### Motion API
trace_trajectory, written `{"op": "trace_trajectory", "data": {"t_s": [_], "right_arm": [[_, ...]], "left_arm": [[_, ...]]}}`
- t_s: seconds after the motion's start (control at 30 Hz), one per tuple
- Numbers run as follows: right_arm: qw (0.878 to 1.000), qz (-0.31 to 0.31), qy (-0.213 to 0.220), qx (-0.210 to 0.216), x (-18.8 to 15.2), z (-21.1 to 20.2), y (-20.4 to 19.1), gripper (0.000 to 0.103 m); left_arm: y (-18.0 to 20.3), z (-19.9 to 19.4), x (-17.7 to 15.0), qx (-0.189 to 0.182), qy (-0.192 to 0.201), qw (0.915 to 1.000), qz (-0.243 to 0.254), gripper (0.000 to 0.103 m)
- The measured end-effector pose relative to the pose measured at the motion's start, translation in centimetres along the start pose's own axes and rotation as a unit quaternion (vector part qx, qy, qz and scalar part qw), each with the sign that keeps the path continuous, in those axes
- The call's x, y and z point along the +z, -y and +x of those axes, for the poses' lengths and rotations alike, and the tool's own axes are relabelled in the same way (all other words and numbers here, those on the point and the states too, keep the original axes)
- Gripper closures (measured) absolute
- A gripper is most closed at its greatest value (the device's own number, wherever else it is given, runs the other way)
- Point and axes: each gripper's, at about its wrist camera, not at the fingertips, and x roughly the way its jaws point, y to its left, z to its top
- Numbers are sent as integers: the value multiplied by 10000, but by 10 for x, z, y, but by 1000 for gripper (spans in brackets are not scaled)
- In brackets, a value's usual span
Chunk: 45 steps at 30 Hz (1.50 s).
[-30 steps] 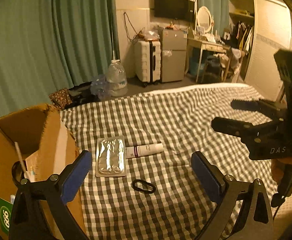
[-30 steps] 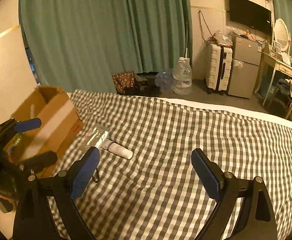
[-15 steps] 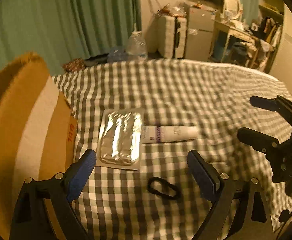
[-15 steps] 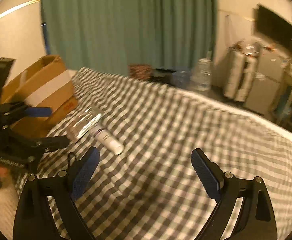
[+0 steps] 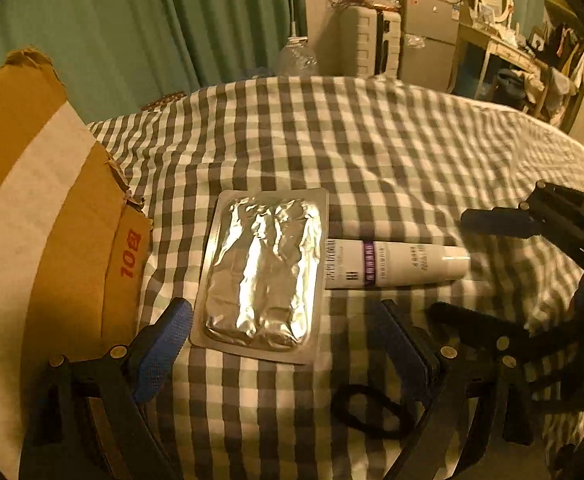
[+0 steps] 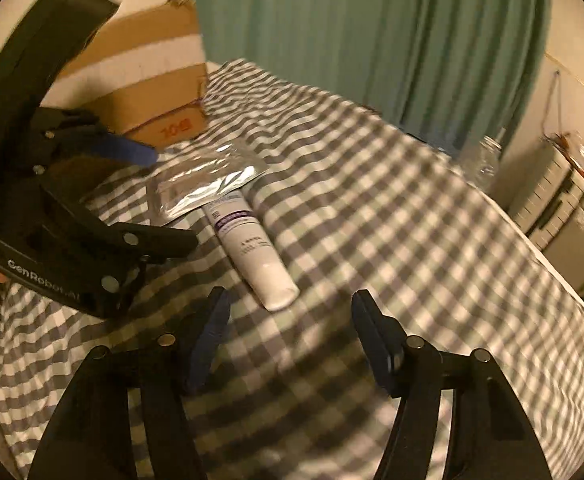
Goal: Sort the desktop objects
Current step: 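Grasp the silver blister pack with the left tool while the right grasps the white tube, then lift the blister pack and white tube and carry them over the box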
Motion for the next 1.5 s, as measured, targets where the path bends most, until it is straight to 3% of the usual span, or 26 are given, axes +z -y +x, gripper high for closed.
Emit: {"op": "trace_trajectory", "data": {"t_s": [0.17,0.23,0.27,0.47,0.63,0.7,0.83,0.9,1.13,1.27,1.5], "right_arm": [[9998,-174,-17,-96,8,7,-2,42],[9997,-225,16,-41,8,6,-2,58],[9998,-194,13,-20,8,5,-1,71],[9993,329,-75,139,-12,-17,29,78],[9941,1042,-208,-223,-54,-50,72,79],[9903,1331,-247,-310,-69,-62,82,79],[9861,1610,-214,-355,-82,-79,86,79],[9855,1658,-191,-317,-81,-86,82,81],[9836,1778,-96,-289,-71,-104,62,83],[9800,1921,-146,-491,-68,-112,55,83],[9746,2130,113,-685,-60,-144,47,83]], "left_arm": [[3,8,-5,161,-23,9999,34,8],[3,9,-6,130,-50,9999,-20,8],[5,11,-4,122,-61,9999,-45,8],[0,14,-6,84,-92,9998,-183,8],[-9,20,-3,24,-149,9995,-273,8],[-16,20,-4,-147,-188,9990,-387,18],[-29,14,-4,-211,-173,9990,-361,80],[-28,8,-5,-239,-190,9990,-336,93],[-8,-31,-9,-496,56,9987,-43,97],[2,-65,-6,-720,264,9970,33,97],[-4,-127,11,-978,743,9924,-35,96]]}}
